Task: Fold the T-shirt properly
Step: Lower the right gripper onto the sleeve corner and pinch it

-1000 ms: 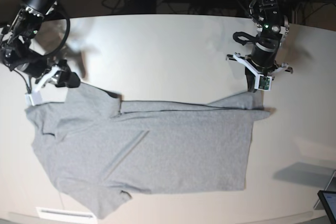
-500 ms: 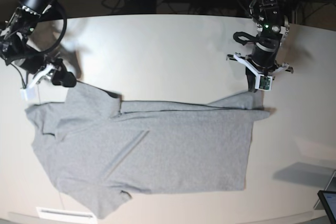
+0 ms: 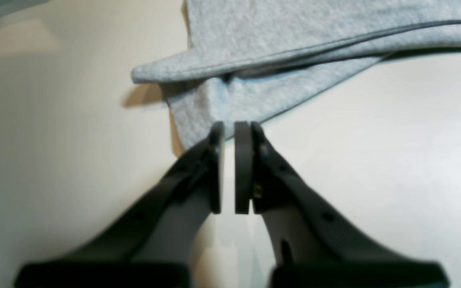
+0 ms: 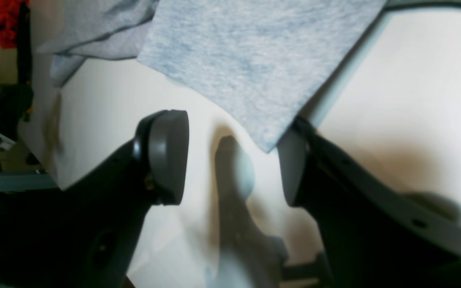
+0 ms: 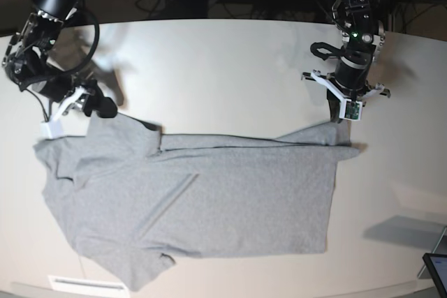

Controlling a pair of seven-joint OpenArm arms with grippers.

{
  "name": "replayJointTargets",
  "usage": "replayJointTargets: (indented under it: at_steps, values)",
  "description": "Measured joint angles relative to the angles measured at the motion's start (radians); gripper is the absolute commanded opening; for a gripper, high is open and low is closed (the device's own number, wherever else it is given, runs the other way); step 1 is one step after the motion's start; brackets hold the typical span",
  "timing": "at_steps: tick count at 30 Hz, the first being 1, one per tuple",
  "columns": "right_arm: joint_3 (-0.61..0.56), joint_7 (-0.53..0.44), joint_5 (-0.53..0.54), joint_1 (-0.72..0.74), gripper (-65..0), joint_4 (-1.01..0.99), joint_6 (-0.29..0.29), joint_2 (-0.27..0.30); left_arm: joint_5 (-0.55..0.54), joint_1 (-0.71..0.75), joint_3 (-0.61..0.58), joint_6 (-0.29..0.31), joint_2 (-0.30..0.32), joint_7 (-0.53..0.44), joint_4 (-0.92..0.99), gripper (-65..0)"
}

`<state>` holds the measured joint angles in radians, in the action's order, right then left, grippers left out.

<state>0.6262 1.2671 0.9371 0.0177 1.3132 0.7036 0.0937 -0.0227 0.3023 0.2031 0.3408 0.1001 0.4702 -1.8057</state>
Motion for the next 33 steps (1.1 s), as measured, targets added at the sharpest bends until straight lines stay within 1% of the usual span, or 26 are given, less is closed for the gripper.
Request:
replayJointTargets:
  at_steps: [6, 7, 11, 13, 20, 21, 22, 23, 24, 25, 26, 27, 29, 33]
  values:
    - [-0.003, 0.004, -0.009, 0.012, -31.5, -0.001, 0.0, -0.005, 0.0, 0.0, 0.0, 0.0, 0.0, 0.0, 0.0, -61.5]
    - [-0.003, 0.002, -0.011, 0.013, -32.4, -0.001, 0.0, -0.005, 0.0, 0.0, 0.0, 0.0, 0.0, 0.0, 0.0, -61.5]
    - [-0.003, 0.001, -0.032, 0.019, -40.8, -0.004, -0.001, -0.003, 0.0, 0.0, 0.0, 0.0, 0.0, 0.0, 0.0, -61.5]
    - [-0.003, 0.006, -0.044, 0.027, -43.2, -0.008, -0.002, -0.002, 0.0, 0.0, 0.0, 0.0, 0.0, 0.0, 0.0, -61.5]
    - [-0.005, 0.009, -0.053, 0.041, -44.1, -0.01, -0.005, -0.003, 0.0, 0.0, 0.0, 0.0, 0.0, 0.0, 0.0, -61.5]
    - [-0.005, 0.005, -0.053, 0.042, -45.6, -0.012, -0.006, -0.003, 0.0, 0.0, 0.0, 0.0, 0.0, 0.0, 0.0, -61.5]
    - [-0.005, 0.005, -0.055, 0.043, -49.0, -0.014, -0.006, -0.003, 0.0, 0.0, 0.0, 0.0, 0.0, 0.0, 0.0, -61.5]
    - [-0.005, 0.005, -0.06, 0.043, -54.6, -0.014, -0.007, -0.003, 0.0, 0.0, 0.0, 0.0, 0.0, 0.0, 0.0, -61.5]
    - [-0.005, 0.006, -0.066, 0.043, -61.7, -0.014, -0.008, -0.003, 0.0, 0.0, 0.0, 0.0, 0.0, 0.0, 0.0, -61.5]
    - [-0.005, 0.006, -0.069, 0.043, -65.0, -0.014, -0.008, -0.003, 0.0, 0.0, 0.0, 0.0, 0.0, 0.0, 0.0, -61.5]
    - [-0.005, 0.006, -0.072, 0.043, -65.0, -0.014, -0.008, -0.003, 0.0, 0.0, 0.0, 0.0, 0.0, 0.0, 0.0, -61.5]
    - [-0.005, 0.006, -0.072, 0.046, -63.4, -0.015, -0.008, 0.0, 0.0, 0.0, 0.0, 0.0, 0.0, 0.0, 0.0, -61.5]
    - [-0.008, 0.006, -0.072, 0.055, -65.0, -0.015, -0.008, 0.012, 0.0, 0.0, 0.0, 0.0, 0.0, 0.0, 0.0, -61.5]
    - [-0.009, 0.011, -0.073, 0.066, -65.0, -0.015, -0.008, 0.032, 0.0, 0.0, 0.0, 0.0, -0.001, 0.0, 0.0, -61.5]
